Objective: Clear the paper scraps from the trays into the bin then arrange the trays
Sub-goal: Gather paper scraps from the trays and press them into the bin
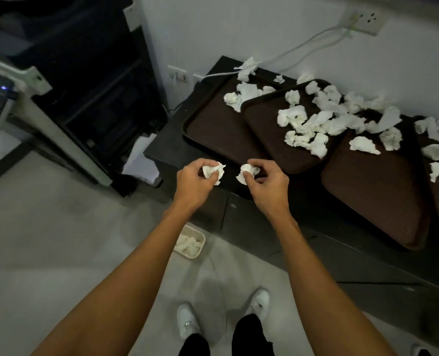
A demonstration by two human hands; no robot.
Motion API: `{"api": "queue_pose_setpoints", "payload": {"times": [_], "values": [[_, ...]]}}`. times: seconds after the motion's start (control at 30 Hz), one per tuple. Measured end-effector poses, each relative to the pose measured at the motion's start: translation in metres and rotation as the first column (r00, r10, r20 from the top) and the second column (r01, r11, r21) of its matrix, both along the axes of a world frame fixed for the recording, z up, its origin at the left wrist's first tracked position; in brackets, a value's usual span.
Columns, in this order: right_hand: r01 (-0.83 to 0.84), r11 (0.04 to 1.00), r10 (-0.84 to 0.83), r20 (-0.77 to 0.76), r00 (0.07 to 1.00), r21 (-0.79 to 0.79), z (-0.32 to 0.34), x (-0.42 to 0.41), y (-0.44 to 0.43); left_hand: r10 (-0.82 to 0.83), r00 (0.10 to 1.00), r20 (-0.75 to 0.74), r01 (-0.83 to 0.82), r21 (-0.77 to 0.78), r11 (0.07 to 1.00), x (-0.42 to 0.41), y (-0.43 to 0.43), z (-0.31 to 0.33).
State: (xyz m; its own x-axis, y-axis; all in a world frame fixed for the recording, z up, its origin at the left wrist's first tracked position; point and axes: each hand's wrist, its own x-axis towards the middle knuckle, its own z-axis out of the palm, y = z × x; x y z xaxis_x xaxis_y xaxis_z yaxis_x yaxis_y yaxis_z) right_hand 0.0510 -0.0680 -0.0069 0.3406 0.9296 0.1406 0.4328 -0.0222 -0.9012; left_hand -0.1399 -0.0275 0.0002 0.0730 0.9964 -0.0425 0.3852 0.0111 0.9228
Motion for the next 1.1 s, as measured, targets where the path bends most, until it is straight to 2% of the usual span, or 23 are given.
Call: {"api": "queue_pose_setpoints", "payload": {"times": [0.23,0.5,0.73,1.1], "values": [[-0.142,0.988,0.138,-0.064,0.988,-0.064,-0.025,-0.097,0.001,0.136,0.991,-0.008,-0.136,0.015,0.991,-0.095,-0.016,-0.025],[-0.306,0.932,0.299,-0.065,0.952,-0.194,-0.082,-0.146,0.01,0.293,0.956,-0.025,-0.293,-0.148,0.944,-0.147,-0.04,-0.095],[-0.399,0.877,0.396,-0.067,0.916,-0.27,-0.165,-0.156,0.037,0.361,0.927,-0.1,-0.375,-0.236,0.896,-0.157,-0.028,-0.17],[-0.44,0.789,0.494,0.015,0.87,-0.428,-0.355,-0.184,0.076,0.478,0.857,-0.191,-0.514,-0.296,0.805,-0.183,-0.007,-0.33]]}}
